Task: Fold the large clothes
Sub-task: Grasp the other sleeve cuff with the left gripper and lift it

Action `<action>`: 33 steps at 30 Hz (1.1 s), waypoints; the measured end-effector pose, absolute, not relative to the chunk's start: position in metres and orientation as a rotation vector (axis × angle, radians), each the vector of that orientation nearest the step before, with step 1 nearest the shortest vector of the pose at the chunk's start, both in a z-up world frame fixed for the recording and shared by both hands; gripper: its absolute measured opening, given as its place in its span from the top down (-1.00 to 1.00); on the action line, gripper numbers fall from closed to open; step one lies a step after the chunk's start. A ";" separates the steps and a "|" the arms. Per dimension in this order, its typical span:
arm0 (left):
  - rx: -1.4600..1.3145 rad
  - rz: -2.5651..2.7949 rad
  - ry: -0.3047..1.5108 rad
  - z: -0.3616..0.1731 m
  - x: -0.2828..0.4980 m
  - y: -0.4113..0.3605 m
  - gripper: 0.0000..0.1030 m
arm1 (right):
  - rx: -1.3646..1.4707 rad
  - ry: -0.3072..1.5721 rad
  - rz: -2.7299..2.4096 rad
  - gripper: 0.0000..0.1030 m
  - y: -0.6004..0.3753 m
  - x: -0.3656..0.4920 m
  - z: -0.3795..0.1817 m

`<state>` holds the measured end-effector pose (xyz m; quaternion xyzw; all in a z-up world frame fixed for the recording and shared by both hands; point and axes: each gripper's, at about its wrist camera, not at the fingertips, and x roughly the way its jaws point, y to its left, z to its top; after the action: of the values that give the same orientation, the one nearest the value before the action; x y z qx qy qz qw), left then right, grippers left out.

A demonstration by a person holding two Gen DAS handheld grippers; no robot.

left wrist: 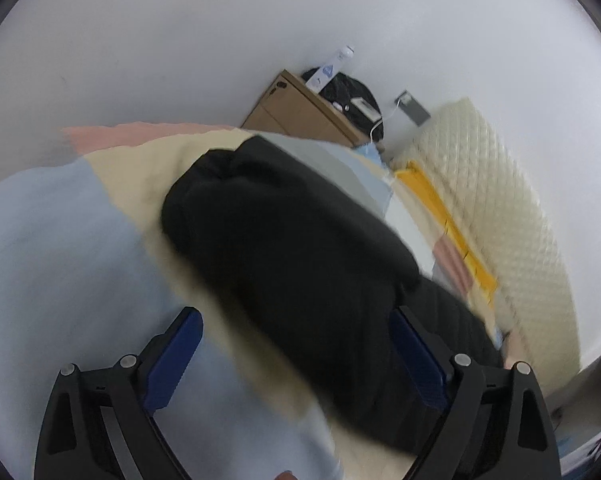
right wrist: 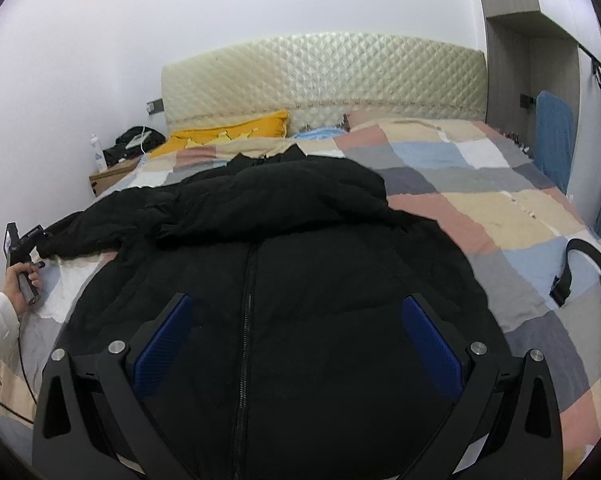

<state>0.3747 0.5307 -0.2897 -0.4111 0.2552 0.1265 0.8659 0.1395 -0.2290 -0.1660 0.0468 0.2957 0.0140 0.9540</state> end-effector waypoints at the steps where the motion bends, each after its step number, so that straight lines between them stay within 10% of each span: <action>1: -0.862 0.261 0.526 -0.289 0.379 0.532 -0.75 | 0.097 0.608 0.026 -1.00 -0.227 0.142 -0.168; 3: -0.845 0.252 0.508 -0.287 0.390 0.536 -0.65 | 0.086 0.624 0.019 -1.00 -0.223 0.149 -0.170; 7: -0.815 0.273 0.465 -0.287 0.407 0.533 0.25 | 0.065 0.647 0.002 -1.00 -0.216 0.159 -0.177; 12: -0.731 0.300 0.468 -0.273 0.413 0.522 0.60 | 0.011 0.683 -0.040 -1.00 -0.214 0.167 -0.189; 33: -0.559 0.267 0.347 -0.083 0.351 0.439 0.82 | 0.058 0.566 -0.021 -1.00 -0.237 0.133 -0.160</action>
<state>0.3508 0.4393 -0.0826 -0.2734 0.1699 0.1307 0.9377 0.1332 -0.2368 -0.1602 0.0287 0.2792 -0.0106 0.9597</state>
